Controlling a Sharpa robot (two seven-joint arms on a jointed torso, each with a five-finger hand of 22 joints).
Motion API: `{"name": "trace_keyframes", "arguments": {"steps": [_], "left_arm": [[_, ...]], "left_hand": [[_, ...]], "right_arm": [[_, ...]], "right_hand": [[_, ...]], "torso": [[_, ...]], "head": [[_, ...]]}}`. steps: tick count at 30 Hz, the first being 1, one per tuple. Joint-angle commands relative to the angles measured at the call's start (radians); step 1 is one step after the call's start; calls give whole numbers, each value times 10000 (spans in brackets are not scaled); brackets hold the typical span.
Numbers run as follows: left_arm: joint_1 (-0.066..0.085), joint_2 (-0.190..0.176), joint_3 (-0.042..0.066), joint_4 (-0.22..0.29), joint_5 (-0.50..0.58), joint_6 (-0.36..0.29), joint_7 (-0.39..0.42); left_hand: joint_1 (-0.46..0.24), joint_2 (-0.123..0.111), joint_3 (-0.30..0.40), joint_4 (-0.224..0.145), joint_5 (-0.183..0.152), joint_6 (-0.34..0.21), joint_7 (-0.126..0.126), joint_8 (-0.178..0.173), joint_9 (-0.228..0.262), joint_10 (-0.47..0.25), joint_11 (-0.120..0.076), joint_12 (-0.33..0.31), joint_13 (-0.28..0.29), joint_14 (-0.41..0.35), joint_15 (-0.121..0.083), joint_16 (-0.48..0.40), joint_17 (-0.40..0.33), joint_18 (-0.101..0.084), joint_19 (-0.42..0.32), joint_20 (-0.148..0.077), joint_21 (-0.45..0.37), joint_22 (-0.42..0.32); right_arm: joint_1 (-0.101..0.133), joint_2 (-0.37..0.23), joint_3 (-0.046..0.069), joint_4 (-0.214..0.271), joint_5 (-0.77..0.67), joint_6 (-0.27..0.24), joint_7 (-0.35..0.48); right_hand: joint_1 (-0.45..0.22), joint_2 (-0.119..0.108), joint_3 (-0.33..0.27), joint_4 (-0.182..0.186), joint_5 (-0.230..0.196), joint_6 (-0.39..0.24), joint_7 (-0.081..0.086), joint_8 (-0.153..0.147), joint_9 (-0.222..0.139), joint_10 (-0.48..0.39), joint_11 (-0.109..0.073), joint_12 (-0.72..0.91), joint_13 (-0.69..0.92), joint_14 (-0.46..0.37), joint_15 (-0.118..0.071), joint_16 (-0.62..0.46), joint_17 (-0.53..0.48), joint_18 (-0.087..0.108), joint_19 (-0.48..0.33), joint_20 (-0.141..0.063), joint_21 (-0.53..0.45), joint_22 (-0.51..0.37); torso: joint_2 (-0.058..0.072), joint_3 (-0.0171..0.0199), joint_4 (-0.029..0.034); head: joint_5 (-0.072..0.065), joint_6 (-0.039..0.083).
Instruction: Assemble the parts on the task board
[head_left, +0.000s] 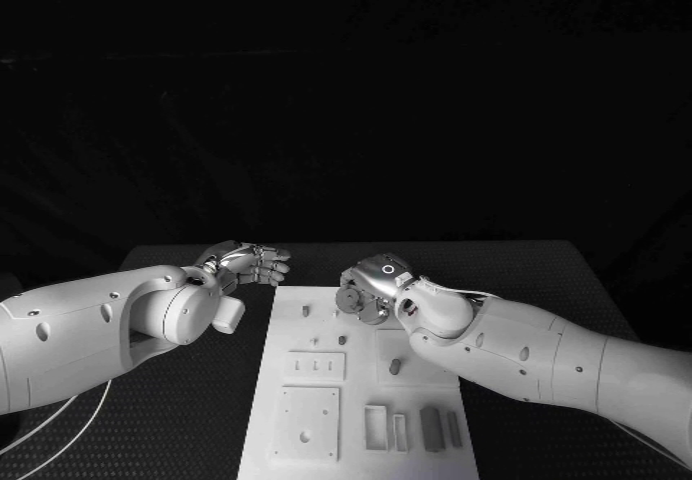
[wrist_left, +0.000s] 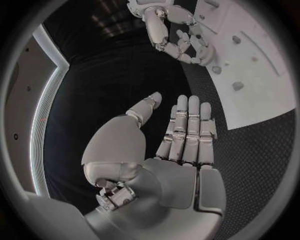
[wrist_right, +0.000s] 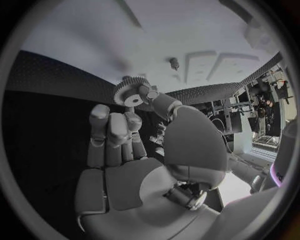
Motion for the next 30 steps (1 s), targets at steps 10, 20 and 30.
{"name": "trace_keyframes", "arguments": {"steps": [10, 20, 30], "left_arm": [[52, 177, 31, -38, -36, -32, 53], [54, 204, 33, -42, -35, -40, 56], [54, 245, 33, -63, -35, -33, 49]], "left_hand": [[-84, 35, 41, 4, -36, -35, 23, -43, 18, -51, 30, -56, 13, -85, 18, 64, -20, 90, -75, -2, 38, 161], [-86, 34, 42, 2, -36, -36, 24, -46, 20, -58, 33, -63, 14, -87, 19, 65, -23, 90, -77, -1, 40, 160], [-90, 33, 43, 1, -36, -38, 25, -50, 23, -64, 35, -68, 17, -91, 20, 67, -27, 90, -79, -1, 43, 159]], "right_arm": [[-225, 490, -110, -372, -121, 93, 108], [-257, 722, -141, -563, -120, 126, 152], [-262, 863, -198, -766, -79, 246, 206]], "right_hand": [[5, -42, 12, 98, -28, 739, 390, 2, -2, 70, 20, 61, -29, -21, -47, -89, -81, 446, 7, -94, 42, -24], [6, -42, 9, 101, -23, 726, 393, -7, -6, 65, 23, 59, -33, -19, -46, -89, -77, 446, 3, -95, 41, -27], [-1, -41, -6, 100, -19, 709, 398, -18, -10, 55, 27, 58, -38, -25, -43, -100, -87, 446, -2, -96, 40, -30]], "torso": [[0, -18, 83], [12, 0, 56], [8, 11, 36]], "head": [[-67, -97], [35, -78], [86, -86]]}}
